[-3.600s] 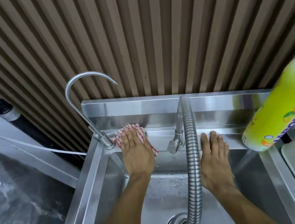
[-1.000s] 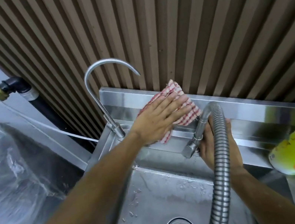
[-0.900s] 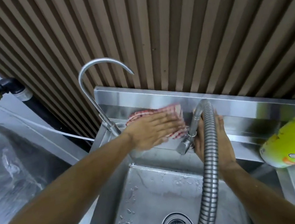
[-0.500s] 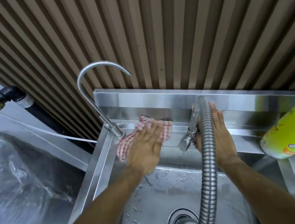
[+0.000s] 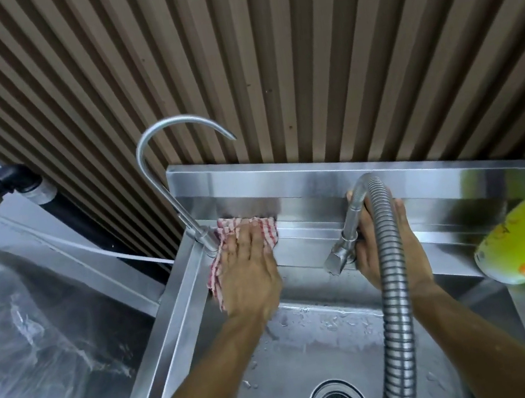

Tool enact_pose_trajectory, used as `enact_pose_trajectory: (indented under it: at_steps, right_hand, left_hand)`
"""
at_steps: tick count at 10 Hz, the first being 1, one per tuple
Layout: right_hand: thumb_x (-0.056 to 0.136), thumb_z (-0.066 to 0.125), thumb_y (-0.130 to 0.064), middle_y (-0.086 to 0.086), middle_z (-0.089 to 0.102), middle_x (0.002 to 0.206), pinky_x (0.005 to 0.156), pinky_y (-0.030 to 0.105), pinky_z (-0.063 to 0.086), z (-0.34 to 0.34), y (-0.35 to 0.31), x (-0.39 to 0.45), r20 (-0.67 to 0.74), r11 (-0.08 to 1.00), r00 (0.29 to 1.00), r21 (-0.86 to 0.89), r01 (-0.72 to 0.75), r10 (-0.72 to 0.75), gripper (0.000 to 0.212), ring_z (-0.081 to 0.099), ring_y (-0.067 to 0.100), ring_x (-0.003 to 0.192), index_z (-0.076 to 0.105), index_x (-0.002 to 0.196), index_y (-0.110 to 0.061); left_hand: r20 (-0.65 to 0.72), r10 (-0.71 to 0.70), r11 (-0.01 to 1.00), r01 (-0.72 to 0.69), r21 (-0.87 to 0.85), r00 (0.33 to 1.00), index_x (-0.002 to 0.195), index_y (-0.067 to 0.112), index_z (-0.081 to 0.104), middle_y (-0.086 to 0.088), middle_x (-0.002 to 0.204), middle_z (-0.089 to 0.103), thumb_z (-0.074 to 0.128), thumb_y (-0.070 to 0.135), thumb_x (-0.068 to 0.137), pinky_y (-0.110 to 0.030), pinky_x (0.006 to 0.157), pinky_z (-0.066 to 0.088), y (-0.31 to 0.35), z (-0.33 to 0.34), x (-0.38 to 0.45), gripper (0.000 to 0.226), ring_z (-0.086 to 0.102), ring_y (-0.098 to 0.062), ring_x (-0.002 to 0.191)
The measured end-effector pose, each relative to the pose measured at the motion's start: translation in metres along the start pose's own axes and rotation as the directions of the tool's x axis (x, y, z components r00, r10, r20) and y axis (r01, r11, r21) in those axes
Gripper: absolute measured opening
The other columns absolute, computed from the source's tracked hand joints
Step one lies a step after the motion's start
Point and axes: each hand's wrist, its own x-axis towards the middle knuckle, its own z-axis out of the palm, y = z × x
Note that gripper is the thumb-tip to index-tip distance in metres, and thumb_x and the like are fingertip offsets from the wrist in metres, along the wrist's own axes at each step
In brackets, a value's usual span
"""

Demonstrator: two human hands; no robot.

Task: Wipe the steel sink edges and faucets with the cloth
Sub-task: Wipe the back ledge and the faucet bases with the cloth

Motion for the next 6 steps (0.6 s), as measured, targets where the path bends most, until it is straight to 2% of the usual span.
enact_pose_trajectory:
  at_steps: [1, 2, 3, 4, 5, 6]
  right_hand:
    - [0.106, 0.016, -0.042, 0.007, 0.009, 0.172, 0.125, 0.061, 0.014, 0.009, 0.009, -0.002, 0.103, 0.994, 0.99, -0.064, -0.092, 0.098, 0.062, 0.007, 0.03, 0.159, -0.008, 0.163, -0.034]
    - [0.107, 0.014, -0.037, 0.012, 0.004, 0.172, 0.126, 0.059, 0.009, 0.011, 0.018, -0.005, 0.102, 0.975, 0.995, -0.221, 0.029, -0.006, 0.064, 0.002, 0.034, 0.159, 0.003, 0.164, -0.011]
    - [0.102, 0.021, -0.032, 0.012, 0.007, 0.172, 0.124, 0.06, 0.019, 0.009, 0.015, -0.002, 0.019, 0.98, 1.0, -0.197, 0.01, -0.007, 0.068, 0.004, 0.034, 0.159, 0.004, 0.164, -0.008]
    - [0.099, 0.033, -0.026, 0.012, 0.005, 0.172, 0.121, 0.064, 0.023, 0.014, 0.016, -0.002, -0.005, 0.983, 1.0, -0.184, 0.025, -0.027, 0.072, 0.005, 0.036, 0.158, 0.006, 0.164, -0.009]
    - [0.098, 0.034, -0.027, 0.012, 0.005, 0.172, 0.121, 0.066, 0.022, 0.012, 0.015, -0.002, -0.018, 0.985, 0.999, -0.171, 0.037, -0.04, 0.072, 0.005, 0.037, 0.158, 0.01, 0.163, -0.008]
    - [0.1, 0.033, -0.031, 0.012, 0.004, 0.172, 0.122, 0.067, 0.017, 0.013, 0.015, -0.003, -0.011, 0.986, 0.999, -0.163, 0.041, -0.043, 0.071, 0.002, 0.037, 0.158, 0.012, 0.163, -0.006]
  left_hand:
    - [0.013, 0.264, 0.962, -0.262, -0.072, 0.964, 0.163, 0.033, 0.01, 0.014, 0.167, -0.001, 0.016, 0.04, 0.111, -0.024, 0.118, -0.024, 0.017, -0.001, -0.009, 0.052, -0.013, -0.011, 0.156]
    - [0.155, 0.506, 0.859, -0.513, 0.002, 0.848, 0.163, 0.036, 0.007, 0.013, 0.169, -0.002, 0.019, 0.04, 0.112, -0.029, 0.124, -0.016, -0.007, -0.005, 0.0, 0.052, -0.01, -0.011, 0.157]
    - [0.183, 0.34, 0.928, -0.361, 0.097, 0.922, 0.161, 0.039, -0.005, 0.015, 0.166, -0.015, 0.039, 0.023, 0.111, -0.036, 0.129, -0.002, -0.042, -0.019, 0.004, 0.069, -0.016, -0.009, 0.153]
    - [0.177, 0.284, 0.93, -0.316, 0.19, 0.942, 0.164, 0.031, -0.003, 0.012, 0.166, -0.017, 0.053, -0.01, 0.094, -0.027, 0.122, -0.008, -0.045, -0.031, -0.002, 0.099, -0.007, -0.011, 0.157]
    - [0.163, 0.271, 0.945, -0.294, 0.141, 0.949, 0.164, 0.029, 0.015, 0.008, 0.172, 0.008, 0.061, -0.01, 0.09, -0.024, 0.117, 0.0, -0.036, -0.057, -0.005, 0.096, 0.011, -0.017, 0.158]
    - [0.052, 0.218, 0.971, -0.222, 0.087, 0.975, 0.156, 0.024, 0.041, 0.001, 0.161, 0.04, 0.069, -0.006, 0.084, -0.036, 0.12, 0.03, -0.05, -0.091, -0.031, 0.083, 0.037, -0.024, 0.147]
